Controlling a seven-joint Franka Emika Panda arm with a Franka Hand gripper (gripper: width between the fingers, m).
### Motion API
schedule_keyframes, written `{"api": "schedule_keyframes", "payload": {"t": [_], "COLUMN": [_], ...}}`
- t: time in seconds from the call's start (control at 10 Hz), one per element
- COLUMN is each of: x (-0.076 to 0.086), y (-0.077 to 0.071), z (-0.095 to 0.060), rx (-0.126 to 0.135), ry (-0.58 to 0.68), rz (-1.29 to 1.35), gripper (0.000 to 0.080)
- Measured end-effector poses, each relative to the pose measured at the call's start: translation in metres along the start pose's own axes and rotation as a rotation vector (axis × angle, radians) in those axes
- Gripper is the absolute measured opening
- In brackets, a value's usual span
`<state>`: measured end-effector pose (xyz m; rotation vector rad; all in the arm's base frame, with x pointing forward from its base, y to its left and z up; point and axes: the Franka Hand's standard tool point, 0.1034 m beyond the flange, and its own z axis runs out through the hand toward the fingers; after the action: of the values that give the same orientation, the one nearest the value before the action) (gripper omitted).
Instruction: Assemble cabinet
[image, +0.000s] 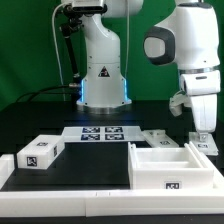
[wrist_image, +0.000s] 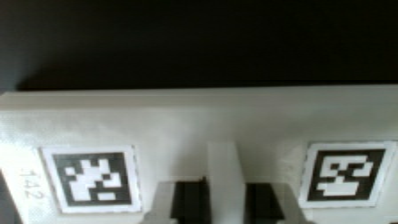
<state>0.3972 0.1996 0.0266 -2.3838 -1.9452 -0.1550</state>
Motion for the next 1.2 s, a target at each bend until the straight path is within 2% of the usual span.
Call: {"api": "schedule_keyframes", "payload": {"t": [0.3,0.5,0.6,1.1,1.2], "x": [-0.027,-0.049,-0.056,-0.059,-0.069], "y": [0.014,0.025,0.026,0.027,0.038], "z": [-0.023,-0.030,-0.030,-0.029,-0.031], "rx": [-0.013,-0.018,-0.015,-0.011,-0.011], "ry": [-0.037,-0.047,-0.049,-0.053,-0.061], "rz": [-0.030,-0.049,-0.033,-0.034,-0.076], "gripper": [0.0068,0.0068,0.0069,0.0069,0.0069]}}
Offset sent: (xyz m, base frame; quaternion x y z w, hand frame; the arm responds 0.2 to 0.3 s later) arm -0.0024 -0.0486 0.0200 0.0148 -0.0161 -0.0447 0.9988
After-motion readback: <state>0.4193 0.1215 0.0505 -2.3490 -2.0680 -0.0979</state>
